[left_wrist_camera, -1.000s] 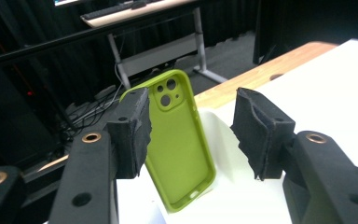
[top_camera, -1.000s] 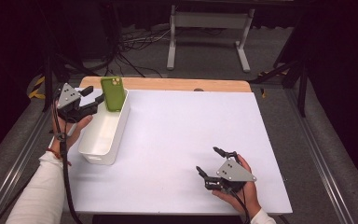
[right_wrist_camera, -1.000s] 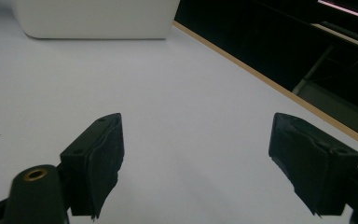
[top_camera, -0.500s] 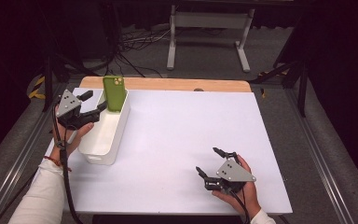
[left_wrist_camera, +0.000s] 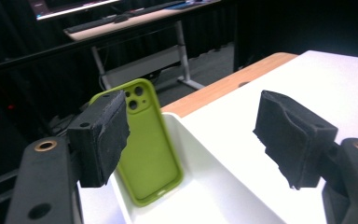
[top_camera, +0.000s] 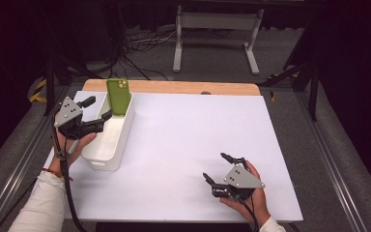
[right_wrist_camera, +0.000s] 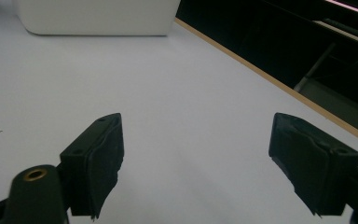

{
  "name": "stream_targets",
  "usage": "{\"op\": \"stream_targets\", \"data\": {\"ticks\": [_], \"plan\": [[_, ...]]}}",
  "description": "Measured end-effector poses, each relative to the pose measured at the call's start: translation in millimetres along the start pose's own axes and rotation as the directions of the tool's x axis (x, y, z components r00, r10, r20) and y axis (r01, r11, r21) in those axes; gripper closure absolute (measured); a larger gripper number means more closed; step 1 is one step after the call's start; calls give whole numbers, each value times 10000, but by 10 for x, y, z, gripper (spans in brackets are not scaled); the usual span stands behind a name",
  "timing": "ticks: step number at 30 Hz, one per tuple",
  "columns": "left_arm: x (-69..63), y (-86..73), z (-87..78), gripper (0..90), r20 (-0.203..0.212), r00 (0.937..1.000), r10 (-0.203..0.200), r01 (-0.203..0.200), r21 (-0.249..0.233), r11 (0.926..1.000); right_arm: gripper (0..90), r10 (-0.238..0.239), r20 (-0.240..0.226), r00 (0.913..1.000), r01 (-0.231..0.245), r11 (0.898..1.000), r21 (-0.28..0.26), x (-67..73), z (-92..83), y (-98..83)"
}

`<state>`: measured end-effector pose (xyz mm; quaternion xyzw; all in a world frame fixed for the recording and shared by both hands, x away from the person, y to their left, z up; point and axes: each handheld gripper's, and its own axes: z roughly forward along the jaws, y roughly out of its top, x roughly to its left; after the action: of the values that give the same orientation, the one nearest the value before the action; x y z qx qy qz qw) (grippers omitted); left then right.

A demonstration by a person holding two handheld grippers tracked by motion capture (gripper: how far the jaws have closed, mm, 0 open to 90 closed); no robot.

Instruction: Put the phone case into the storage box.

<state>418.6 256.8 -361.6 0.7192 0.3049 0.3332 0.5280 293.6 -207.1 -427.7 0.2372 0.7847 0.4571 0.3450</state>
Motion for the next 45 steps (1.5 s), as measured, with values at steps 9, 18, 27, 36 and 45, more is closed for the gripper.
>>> {"op": "stream_targets", "data": {"ticks": [9,18,27,36,45], "plan": [[-107,20,-46,217,117,9999,-91,93,-235,9997,191,-78,-70,9999,79,9999,73,10,8,-6],[-196,26,-69,147,201,9997,-143,152,-429,9990,191,-116,-62,9999,117,9999,92,15,-16,-16],[-289,37,-98,98,355,9994,8,7,-423,9991,192,-121,-57,9999,122,9999,86,12,-22,-14],[-398,51,-130,93,571,9982,157,-131,-450,9989,192,-120,-58,9999,120,9999,81,10,-23,-13],[-517,71,-154,89,924,9951,343,-287,-619,9977,192,-151,-46,9999,151,9998,89,12,-29,-11]]}}
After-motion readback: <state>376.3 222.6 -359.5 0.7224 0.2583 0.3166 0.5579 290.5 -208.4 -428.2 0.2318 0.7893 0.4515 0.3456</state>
